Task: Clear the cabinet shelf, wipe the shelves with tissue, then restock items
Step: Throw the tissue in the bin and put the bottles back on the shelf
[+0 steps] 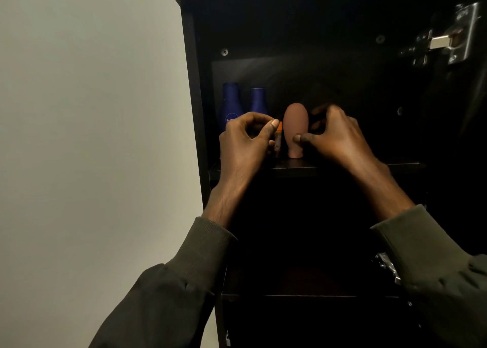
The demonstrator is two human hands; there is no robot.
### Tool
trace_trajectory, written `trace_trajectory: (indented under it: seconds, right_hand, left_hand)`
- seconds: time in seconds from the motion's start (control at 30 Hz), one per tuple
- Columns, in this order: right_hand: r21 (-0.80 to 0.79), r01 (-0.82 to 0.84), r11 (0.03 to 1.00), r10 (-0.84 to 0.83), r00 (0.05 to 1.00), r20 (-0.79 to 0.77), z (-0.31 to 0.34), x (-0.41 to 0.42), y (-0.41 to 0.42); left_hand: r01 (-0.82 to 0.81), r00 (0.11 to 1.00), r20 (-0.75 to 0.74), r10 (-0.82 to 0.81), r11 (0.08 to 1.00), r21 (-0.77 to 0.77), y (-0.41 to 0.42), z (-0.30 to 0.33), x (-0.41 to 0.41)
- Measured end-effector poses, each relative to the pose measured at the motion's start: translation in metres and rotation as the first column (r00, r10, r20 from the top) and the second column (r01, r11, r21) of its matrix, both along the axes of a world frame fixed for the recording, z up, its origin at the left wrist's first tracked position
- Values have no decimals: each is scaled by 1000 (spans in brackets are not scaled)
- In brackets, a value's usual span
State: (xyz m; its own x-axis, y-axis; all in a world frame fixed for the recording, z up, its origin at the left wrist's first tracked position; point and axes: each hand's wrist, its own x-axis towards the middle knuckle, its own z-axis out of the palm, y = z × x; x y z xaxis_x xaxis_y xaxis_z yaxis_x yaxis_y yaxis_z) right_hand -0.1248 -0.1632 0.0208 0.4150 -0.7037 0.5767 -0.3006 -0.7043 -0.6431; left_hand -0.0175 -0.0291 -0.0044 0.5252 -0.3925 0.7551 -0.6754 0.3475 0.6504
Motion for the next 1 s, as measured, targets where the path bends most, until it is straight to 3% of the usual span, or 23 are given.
trace_trajectory:
  seconds: [0.23, 0.47, 0.7, 1.0]
  right_hand:
    - [-150, 64, 987, -34, 981, 190, -18, -19, 16]
    - [-203, -50, 978, 119, 931, 344, -44, -55, 58]
    - [-112, -197, 974, 224, 918, 327, -101, -75, 86]
    - [65, -372, 926, 351, 911, 216, -182, -79, 104]
  left_hand:
    - [-8, 1000, -10, 8, 1000, -11, 1, -4, -1]
    - [6, 999, -31, -8, 997, -71, 18, -30, -19]
    - [63, 994, -88, -61, 998, 21, 45, -93, -36]
    - [-20, 974, -219, 56, 987, 160, 59, -214, -39]
